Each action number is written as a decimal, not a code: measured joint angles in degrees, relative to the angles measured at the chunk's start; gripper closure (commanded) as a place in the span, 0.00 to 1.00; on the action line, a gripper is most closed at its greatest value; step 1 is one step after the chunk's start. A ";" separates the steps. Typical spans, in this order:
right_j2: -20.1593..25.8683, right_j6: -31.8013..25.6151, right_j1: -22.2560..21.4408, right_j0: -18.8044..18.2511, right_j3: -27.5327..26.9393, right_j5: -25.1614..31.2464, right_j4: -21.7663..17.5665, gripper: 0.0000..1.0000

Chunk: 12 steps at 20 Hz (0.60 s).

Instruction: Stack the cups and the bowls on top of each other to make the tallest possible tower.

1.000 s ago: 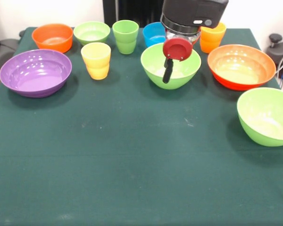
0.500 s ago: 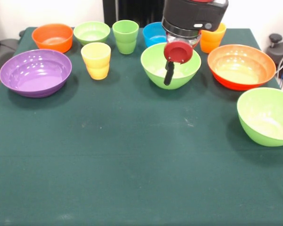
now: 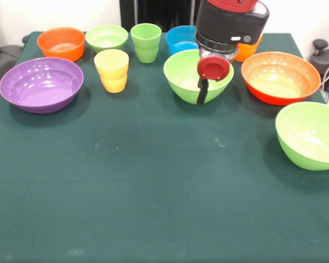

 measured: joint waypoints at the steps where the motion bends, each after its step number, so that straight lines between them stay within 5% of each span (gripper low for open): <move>1: 0.63 0.00 -0.01 0.00 0.53 -1.19 0.00 0.00; 12: 4.09 0.00 -0.40 -0.66 4.48 -6.69 0.02 0.00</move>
